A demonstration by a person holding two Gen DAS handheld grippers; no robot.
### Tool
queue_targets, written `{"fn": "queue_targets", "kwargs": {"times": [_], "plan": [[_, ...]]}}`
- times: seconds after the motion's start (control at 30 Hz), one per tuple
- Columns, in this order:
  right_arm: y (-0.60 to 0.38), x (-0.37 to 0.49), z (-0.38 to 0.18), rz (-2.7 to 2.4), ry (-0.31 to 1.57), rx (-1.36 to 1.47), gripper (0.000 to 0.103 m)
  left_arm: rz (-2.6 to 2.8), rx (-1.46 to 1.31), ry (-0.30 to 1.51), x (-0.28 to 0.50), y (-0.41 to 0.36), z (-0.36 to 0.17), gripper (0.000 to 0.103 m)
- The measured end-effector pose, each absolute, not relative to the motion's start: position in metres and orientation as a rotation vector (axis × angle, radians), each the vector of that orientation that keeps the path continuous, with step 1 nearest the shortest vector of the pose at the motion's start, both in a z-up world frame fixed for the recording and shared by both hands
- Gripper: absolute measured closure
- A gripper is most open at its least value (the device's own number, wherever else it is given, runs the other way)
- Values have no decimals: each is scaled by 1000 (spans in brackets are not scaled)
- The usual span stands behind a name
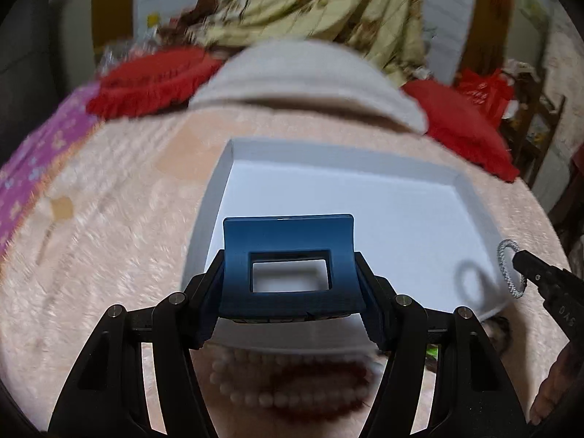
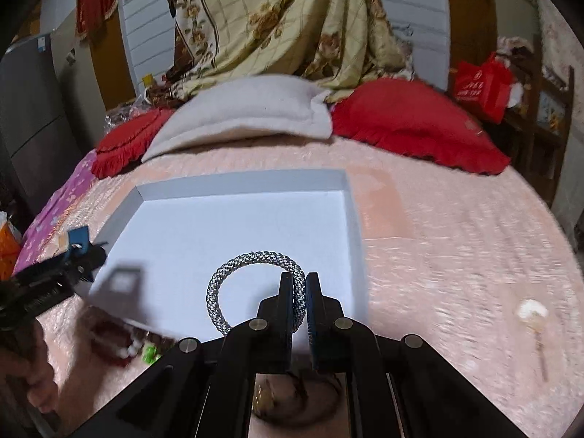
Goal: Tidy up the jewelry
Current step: 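Carry the blue clip and grey bangle into the white tray with both tools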
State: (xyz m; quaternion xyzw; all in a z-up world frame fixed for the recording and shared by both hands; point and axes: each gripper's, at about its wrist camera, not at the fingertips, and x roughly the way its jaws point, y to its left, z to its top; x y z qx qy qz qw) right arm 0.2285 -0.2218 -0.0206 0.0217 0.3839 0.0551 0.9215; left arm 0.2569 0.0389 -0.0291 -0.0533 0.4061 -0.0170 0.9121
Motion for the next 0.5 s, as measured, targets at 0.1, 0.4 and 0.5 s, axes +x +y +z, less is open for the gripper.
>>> {"fn": "queue_targets", "kwargs": {"times": [0.1, 0.4, 0.5], "plan": [[-219, 249, -38, 115, 834, 60, 97, -5, -80, 867, 272, 37, -42, 39], [-218, 269, -56, 82, 871, 66, 96, 26, -103, 904, 284, 35, -55, 38], [-218, 267, -53, 84, 861, 66, 86, 30, -95, 903, 283, 34, -56, 37]]}}
